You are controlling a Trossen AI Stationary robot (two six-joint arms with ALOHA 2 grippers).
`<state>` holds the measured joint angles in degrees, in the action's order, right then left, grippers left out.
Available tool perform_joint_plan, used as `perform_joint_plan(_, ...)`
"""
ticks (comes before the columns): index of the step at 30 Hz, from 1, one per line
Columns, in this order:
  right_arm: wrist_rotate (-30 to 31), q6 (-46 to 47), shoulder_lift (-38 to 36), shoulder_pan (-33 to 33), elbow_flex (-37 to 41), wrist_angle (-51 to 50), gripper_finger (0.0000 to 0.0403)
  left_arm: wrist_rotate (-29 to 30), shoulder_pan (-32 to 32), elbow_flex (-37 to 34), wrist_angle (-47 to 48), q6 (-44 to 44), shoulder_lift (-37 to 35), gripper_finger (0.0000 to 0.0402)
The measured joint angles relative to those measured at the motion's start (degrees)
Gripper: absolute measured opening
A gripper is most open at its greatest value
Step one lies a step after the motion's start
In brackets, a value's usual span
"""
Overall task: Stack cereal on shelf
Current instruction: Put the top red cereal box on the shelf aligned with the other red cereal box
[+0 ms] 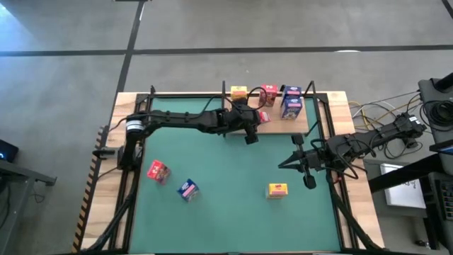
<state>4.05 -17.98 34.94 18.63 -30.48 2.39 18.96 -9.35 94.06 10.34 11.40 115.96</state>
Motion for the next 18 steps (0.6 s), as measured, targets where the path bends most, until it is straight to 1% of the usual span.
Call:
perform_joint_plan(13, 0.5, 0.0, 0.0, 0.0, 0.0, 0.0, 0.0009, 0.0, -0.7, 0.0, -0.9, 0.1, 0.5, 0.0167)
perform_joint_plan(18, 0.5, 0.0, 0.0, 0.0, 0.0, 0.0, 0.0009, -0.5, -0.8, 0.0, -1.8, -0.1, 0.6, 0.0178)
